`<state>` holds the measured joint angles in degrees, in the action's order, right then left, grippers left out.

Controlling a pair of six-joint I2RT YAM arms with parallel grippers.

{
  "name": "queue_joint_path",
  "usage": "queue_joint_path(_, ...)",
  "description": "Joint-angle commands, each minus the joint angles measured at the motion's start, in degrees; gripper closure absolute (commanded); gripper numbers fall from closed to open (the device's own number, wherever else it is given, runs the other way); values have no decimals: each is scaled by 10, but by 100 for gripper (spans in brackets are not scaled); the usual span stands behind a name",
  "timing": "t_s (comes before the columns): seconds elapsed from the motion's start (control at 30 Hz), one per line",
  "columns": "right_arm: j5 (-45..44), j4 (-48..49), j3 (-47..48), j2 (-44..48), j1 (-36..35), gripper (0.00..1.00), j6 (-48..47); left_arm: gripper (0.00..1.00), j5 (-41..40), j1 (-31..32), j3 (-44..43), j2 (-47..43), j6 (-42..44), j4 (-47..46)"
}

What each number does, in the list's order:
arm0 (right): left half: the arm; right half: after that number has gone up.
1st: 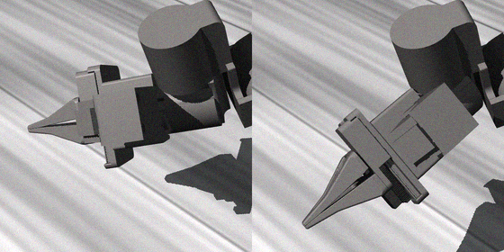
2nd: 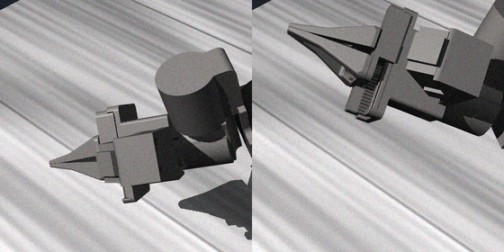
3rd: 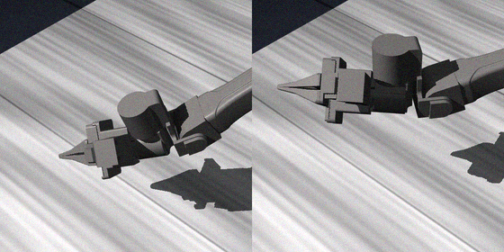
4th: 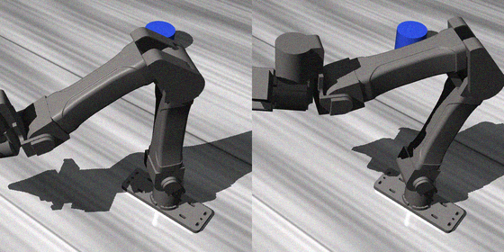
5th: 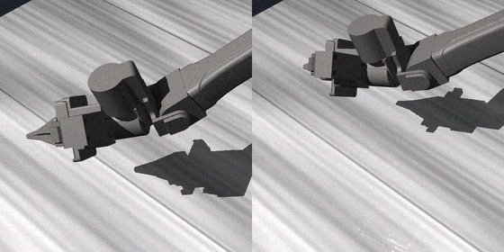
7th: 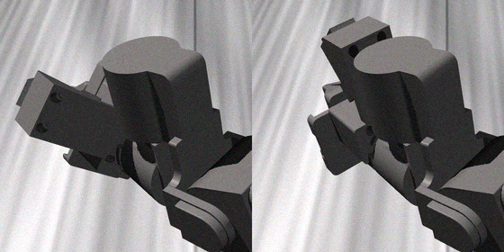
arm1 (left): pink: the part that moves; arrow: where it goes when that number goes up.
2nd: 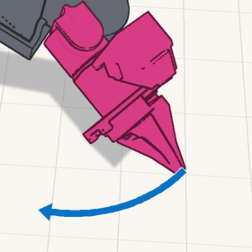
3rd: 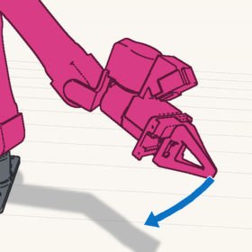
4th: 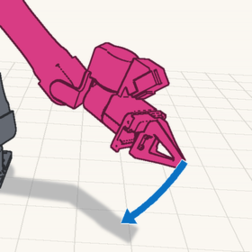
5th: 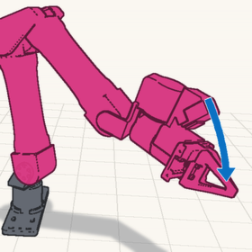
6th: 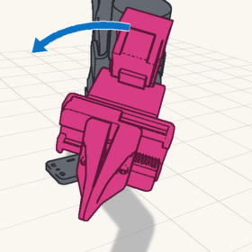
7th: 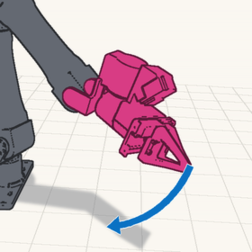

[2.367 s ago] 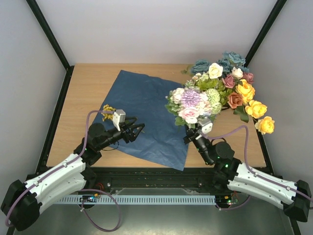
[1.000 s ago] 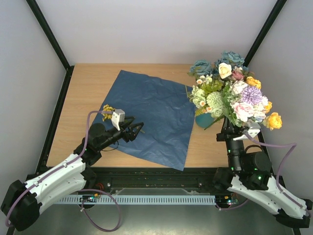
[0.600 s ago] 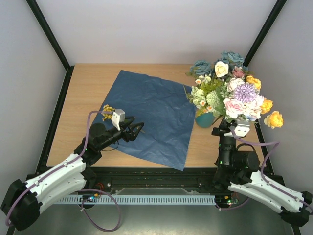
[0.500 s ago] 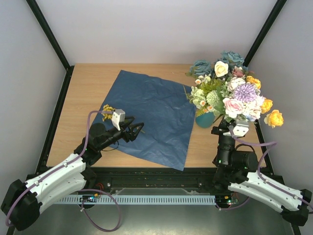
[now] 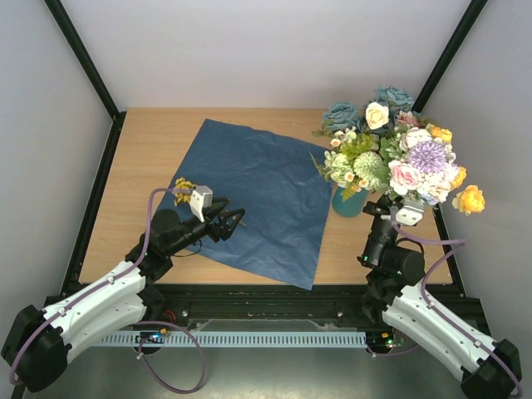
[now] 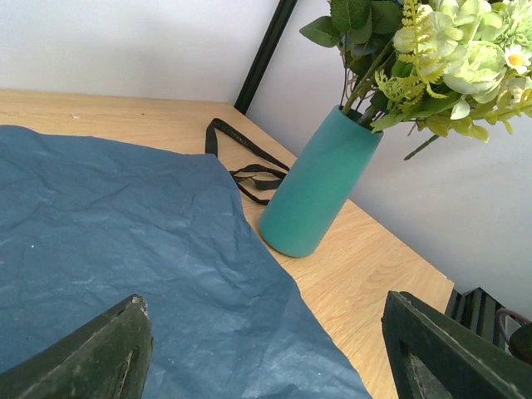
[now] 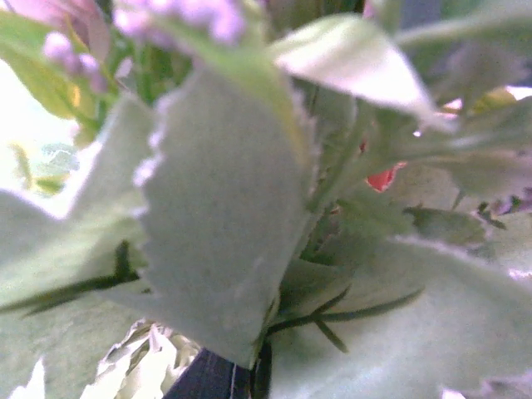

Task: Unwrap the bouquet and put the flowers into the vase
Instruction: Insert the fake flower into the vase.

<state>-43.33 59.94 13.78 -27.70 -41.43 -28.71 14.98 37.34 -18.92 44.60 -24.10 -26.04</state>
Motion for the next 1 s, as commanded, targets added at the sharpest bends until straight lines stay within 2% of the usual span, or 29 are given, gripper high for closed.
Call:
queue_joint_path(0.0,78,50,-12,-4,53,99,119,23,8,3,4,-3,1,-16)
queue_joint_path(0.27,117,51,-16,11,95,99,204,23,9,3,3,2,3,-17)
queue_joint_path(0.47,121,108,-32,-11,103,99,175,23,13,3,3,2,3,-17)
queue_joint_path(0.73,130,212,-65,-62,126,99,190,22,12,3,3,7,3,-19)
queue_joint_path(0.97,135,235,-66,-68,132,99,194,22,15,3,4,3,1,-21)
